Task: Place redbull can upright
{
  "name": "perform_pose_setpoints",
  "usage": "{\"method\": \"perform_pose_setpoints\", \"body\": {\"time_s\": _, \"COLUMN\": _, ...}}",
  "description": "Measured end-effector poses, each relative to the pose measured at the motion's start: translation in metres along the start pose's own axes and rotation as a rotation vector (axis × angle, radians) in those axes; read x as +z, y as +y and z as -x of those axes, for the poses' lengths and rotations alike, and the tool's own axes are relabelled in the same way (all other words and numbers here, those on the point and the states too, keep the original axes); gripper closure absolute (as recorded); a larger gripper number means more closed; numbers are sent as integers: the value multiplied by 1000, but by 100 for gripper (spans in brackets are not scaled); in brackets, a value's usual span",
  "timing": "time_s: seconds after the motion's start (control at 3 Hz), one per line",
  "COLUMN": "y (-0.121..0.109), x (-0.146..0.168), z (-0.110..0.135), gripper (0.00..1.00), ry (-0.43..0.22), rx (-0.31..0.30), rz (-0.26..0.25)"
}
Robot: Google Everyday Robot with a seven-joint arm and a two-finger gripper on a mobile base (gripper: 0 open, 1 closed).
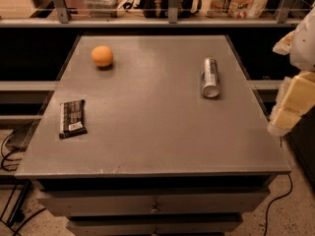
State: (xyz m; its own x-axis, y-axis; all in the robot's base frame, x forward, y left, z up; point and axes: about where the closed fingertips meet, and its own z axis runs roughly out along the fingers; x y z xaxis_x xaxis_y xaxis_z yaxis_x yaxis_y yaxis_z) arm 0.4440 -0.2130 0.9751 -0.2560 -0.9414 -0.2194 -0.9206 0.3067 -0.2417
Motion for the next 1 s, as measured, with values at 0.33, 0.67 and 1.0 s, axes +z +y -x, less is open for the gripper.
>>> {"method": "perform_pose_setpoints", "body": {"time_s": 0.33, "y": -8, "x": 22, "z": 15, "gripper": 0, "ry": 1, "rx": 100, "rz": 21}}
{"method": "perform_pose_setpoints", "body": {"time_s": 0.67, "y": -30, "x": 58, "z": 44, "gripper": 0, "ry": 10, "rx": 202, "rz": 39}}
{"method": "perform_pose_setpoints", "body": {"time_s": 1.0, "y": -62, "x": 85, "z": 71, "gripper": 0, "ry": 2, "rx": 297, "rz": 28}}
